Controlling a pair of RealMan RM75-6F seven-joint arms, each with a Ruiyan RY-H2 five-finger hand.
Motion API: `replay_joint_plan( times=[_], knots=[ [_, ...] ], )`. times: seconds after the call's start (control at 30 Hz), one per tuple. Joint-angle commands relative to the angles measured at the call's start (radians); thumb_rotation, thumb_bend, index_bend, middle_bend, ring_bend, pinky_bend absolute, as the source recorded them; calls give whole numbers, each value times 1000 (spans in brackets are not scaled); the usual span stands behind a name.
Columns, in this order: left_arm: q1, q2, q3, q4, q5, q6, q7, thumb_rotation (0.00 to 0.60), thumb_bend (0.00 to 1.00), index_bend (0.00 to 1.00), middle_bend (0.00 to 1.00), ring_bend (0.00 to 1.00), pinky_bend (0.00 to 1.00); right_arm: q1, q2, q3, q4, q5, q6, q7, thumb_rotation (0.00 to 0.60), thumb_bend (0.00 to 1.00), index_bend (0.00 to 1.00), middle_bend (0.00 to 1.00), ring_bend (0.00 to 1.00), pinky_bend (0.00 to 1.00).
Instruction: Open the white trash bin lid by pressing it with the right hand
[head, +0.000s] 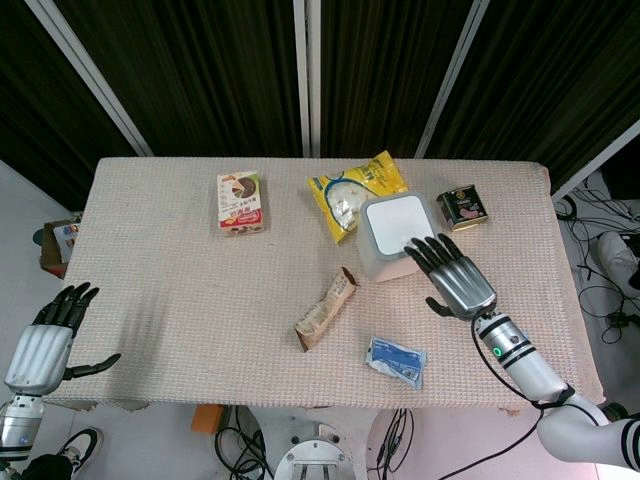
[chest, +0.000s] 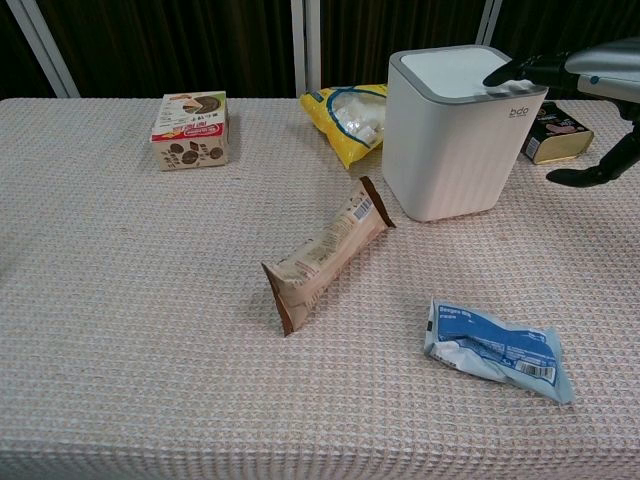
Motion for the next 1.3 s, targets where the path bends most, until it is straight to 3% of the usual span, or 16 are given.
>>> replay_joint_plan(
  times=[0.03, 0.47, 1.07, 1.3],
  knots=[
    [0, 0, -2, -1, -1, 0, 1, 372, 99, 80, 66, 63, 218, 0, -2, 0, 3, -3, 1, 4, 600, 275, 0, 0, 0, 0],
    [-1, 4, -1, 3, -3, -9, -10, 377, 100, 79, 66, 64, 217, -3, -21, 4, 14, -27, 26, 8, 600, 275, 0, 4, 0, 0],
    [3, 10, 0, 6, -14, -18, -15, 375, 100, 80, 66, 63, 218, 5, -77, 19, 68, -58, 50, 33, 600, 273, 0, 124, 0, 0],
    [4, 12, -1, 8, -18, -20, -18, 374, 99, 80, 66, 64, 218, 10, -85, 14, 91, -48, 28, 49, 600, 221, 0, 194, 0, 0]
  ],
)
